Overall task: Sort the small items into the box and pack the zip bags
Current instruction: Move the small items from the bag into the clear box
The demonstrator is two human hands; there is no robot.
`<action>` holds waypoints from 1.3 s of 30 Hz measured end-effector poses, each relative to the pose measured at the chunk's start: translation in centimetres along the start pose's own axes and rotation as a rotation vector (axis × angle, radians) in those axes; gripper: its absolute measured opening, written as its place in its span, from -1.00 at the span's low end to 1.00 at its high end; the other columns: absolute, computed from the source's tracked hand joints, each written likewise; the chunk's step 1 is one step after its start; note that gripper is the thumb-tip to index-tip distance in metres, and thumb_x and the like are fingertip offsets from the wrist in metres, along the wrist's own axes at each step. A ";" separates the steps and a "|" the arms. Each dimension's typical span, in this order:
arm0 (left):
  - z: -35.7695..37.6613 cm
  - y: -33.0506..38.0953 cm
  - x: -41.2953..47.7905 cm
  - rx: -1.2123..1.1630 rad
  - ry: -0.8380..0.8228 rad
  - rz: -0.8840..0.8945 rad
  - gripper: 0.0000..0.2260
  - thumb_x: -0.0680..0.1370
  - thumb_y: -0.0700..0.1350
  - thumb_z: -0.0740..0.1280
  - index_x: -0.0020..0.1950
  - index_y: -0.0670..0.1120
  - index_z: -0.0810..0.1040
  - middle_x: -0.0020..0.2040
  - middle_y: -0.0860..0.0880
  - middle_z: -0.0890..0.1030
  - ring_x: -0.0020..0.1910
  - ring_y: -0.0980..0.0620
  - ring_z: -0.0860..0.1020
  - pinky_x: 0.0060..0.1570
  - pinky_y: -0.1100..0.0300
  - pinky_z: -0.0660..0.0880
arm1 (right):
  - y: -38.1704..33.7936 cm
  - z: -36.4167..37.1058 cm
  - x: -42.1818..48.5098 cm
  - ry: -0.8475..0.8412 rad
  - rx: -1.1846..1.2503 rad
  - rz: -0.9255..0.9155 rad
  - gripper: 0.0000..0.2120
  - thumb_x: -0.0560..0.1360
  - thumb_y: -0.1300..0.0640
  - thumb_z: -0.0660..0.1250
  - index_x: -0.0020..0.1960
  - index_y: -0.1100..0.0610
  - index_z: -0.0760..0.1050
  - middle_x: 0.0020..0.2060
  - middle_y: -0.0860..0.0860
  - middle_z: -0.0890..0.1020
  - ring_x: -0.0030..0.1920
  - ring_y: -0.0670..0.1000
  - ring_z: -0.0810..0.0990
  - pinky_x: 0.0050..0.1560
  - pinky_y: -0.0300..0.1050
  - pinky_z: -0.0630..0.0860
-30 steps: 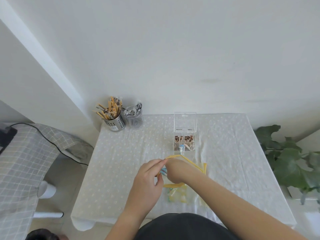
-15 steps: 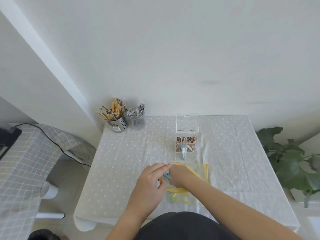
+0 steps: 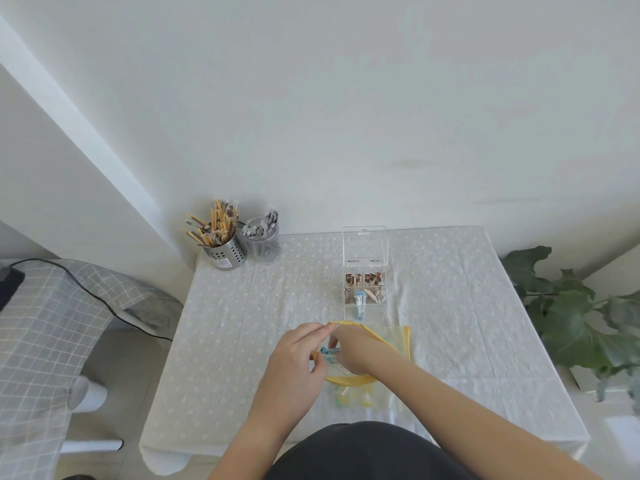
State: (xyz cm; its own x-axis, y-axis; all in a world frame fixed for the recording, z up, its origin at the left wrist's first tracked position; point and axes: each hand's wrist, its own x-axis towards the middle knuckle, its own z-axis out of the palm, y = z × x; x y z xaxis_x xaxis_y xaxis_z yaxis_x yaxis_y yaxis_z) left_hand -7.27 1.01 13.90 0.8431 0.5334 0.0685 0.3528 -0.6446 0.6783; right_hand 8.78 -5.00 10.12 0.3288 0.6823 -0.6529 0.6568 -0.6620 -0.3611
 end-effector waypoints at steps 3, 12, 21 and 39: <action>0.0 0.1 0.2 0.009 -0.012 0.002 -0.46 0.59 -0.32 0.33 0.46 0.19 0.55 0.24 0.51 0.42 0.31 0.28 0.42 0.26 0.21 0.53 | 0.2 -0.2 0.0 -0.002 0.020 0.004 -0.62 0.63 0.28 0.24 0.41 0.08 0.48 0.21 0.04 0.59 0.17 0.08 0.62 0.00 -0.13 0.52; 0.1 0.0 0.5 0.027 -0.015 0.011 -0.47 0.60 -0.31 0.33 0.46 0.17 0.55 0.23 0.48 0.43 0.30 0.25 0.44 0.27 0.23 0.53 | 0.5 -0.5 0.4 -0.067 -0.072 0.016 -0.56 0.63 0.28 0.27 0.48 0.07 0.45 0.35 0.06 0.54 0.25 0.10 0.60 0.23 -0.07 0.56; 0.4 0.0 0.6 0.040 -0.009 0.004 -0.52 0.59 -0.30 0.35 0.45 0.10 0.58 0.26 0.36 0.48 0.30 0.29 0.43 0.30 0.27 0.49 | 0.7 0.5 1.9 -0.072 -0.389 0.086 -0.82 0.63 0.15 0.27 -0.14 0.16 0.52 -0.26 0.02 0.52 -0.32 0.02 0.49 -0.24 -0.17 0.46; 0.3 0.3 0.6 0.071 -0.029 0.006 -0.47 0.58 -0.33 0.34 0.46 0.12 0.56 0.23 0.39 0.45 0.26 0.30 0.41 0.30 0.41 0.41 | 1.1 1.5 2.4 -0.016 -0.162 0.005 -0.67 0.65 0.17 0.23 0.39 0.19 0.46 0.24 0.09 0.61 0.21 0.10 0.62 0.16 -0.09 0.54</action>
State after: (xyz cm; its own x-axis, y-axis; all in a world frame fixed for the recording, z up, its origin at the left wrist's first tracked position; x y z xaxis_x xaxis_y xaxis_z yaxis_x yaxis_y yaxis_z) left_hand -6.51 0.98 13.96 0.8563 0.5140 0.0505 0.3747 -0.6856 0.6241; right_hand 9.30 -4.55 7.16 0.3224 0.6728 -0.6658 0.7565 -0.6059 -0.2460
